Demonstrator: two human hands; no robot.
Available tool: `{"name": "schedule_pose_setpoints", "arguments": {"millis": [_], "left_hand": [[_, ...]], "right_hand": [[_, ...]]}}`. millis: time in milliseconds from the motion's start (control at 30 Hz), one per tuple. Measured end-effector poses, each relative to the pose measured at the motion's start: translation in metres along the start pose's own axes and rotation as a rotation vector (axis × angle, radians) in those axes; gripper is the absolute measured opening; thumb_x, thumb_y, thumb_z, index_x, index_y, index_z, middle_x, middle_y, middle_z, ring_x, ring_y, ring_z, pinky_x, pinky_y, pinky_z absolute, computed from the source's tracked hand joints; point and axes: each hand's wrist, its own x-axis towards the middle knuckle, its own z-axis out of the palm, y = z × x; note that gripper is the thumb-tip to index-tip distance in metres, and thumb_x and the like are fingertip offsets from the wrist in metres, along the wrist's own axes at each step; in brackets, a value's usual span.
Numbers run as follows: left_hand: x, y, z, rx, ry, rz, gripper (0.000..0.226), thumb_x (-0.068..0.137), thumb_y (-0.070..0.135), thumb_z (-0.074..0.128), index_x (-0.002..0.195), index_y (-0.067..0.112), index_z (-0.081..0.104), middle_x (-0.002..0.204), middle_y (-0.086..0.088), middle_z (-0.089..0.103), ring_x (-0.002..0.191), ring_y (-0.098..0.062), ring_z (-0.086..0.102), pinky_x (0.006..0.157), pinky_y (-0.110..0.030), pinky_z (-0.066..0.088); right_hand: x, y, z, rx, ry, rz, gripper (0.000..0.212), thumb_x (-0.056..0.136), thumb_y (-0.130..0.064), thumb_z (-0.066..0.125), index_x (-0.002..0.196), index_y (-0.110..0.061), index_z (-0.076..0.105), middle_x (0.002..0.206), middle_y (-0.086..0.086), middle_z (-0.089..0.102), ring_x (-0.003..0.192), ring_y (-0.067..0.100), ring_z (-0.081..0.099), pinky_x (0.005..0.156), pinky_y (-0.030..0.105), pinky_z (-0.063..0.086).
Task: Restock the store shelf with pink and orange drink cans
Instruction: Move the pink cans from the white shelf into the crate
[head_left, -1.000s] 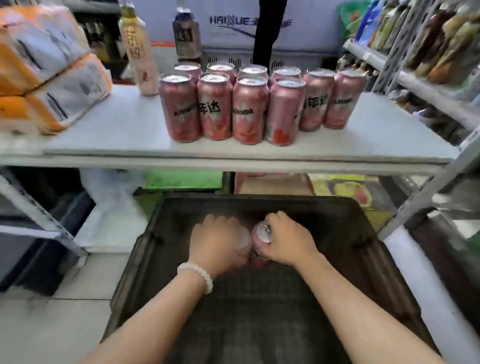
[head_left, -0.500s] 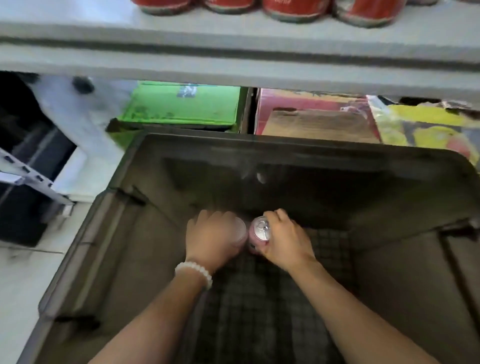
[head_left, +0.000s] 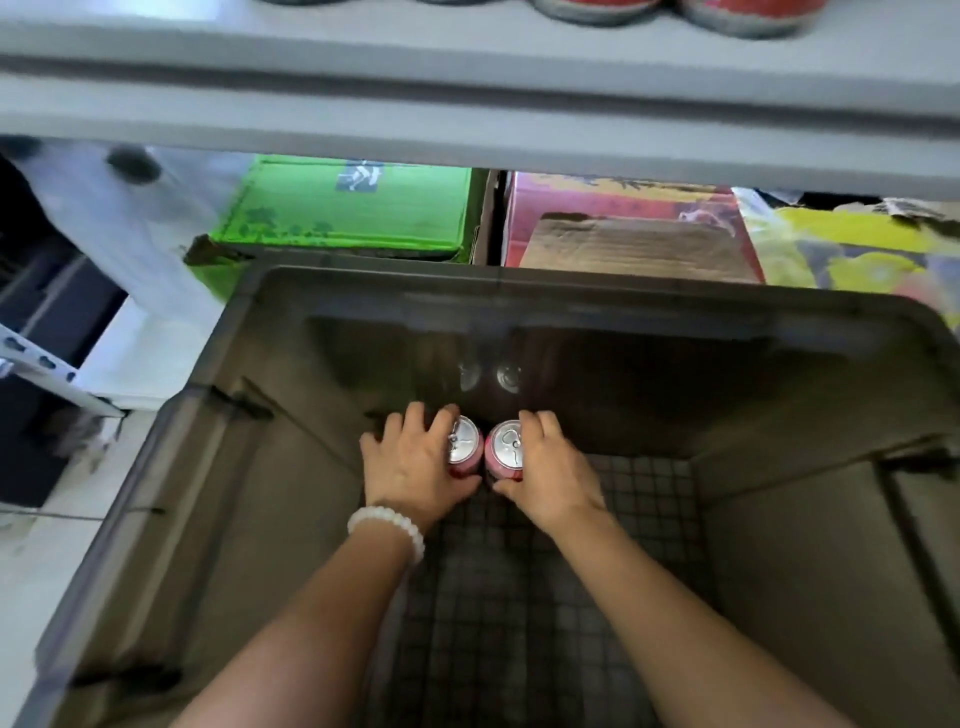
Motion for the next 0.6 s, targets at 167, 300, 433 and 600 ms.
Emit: {"name": "schedule_pose_setpoints", "arguments": {"millis": [167, 300, 433, 600], "left_hand": [[-0.019, 0.010, -0.051, 0.108, 0.022, 0.109, 0.079, 0.076, 0.071, 0.016, 0.146, 0.035, 0.023, 0.136, 0.001, 0.041, 0.121, -0.023, 0.042, 0.091, -0.041, 0.037], [-0.031, 0.028, -0.134, 0.113, 0.097, 0.192, 0.064, 0.087, 0.063, 0.033, 0.144, 0.035, 0.027, 0.135, 0.002, 0.043, 0.123, -0.022, 0.041, 0.091, -0.038, 0.039], [-0.046, 0.047, -0.223, 0.094, 0.214, 0.249, 0.075, 0.074, 0.067, 0.018, 0.138, 0.035, 0.041, 0.123, 0.000, 0.055, 0.114, -0.025, 0.051, 0.083, -0.039, 0.045], [-0.046, 0.070, -0.319, 0.055, 0.410, 0.311, 0.062, 0.073, 0.061, 0.036, 0.116, 0.025, 0.061, 0.100, -0.004, 0.065, 0.090, -0.031, 0.061, 0.063, -0.037, 0.051]], "right_hand": [[-0.029, -0.005, -0.046, -0.062, 0.065, -0.086, 0.063, 0.090, -0.035, 0.057, 0.143, -0.018, 0.030, 0.143, 0.003, 0.031, 0.124, 0.025, 0.044, 0.094, 0.036, 0.046], [-0.063, -0.024, -0.127, -0.075, 0.215, -0.146, 0.045, 0.093, -0.037, 0.050, 0.134, -0.020, 0.045, 0.140, 0.002, 0.037, 0.123, 0.023, 0.045, 0.095, 0.037, 0.047], [-0.094, -0.049, -0.214, -0.088, 0.289, -0.186, 0.043, 0.094, -0.039, 0.048, 0.130, -0.017, 0.049, 0.132, 0.005, 0.046, 0.121, 0.025, 0.046, 0.095, 0.039, 0.046], [-0.119, -0.070, -0.306, -0.111, 0.397, -0.287, 0.036, 0.090, -0.036, 0.053, 0.120, -0.017, 0.058, 0.118, 0.005, 0.054, 0.107, 0.028, 0.055, 0.080, 0.040, 0.050]]}}
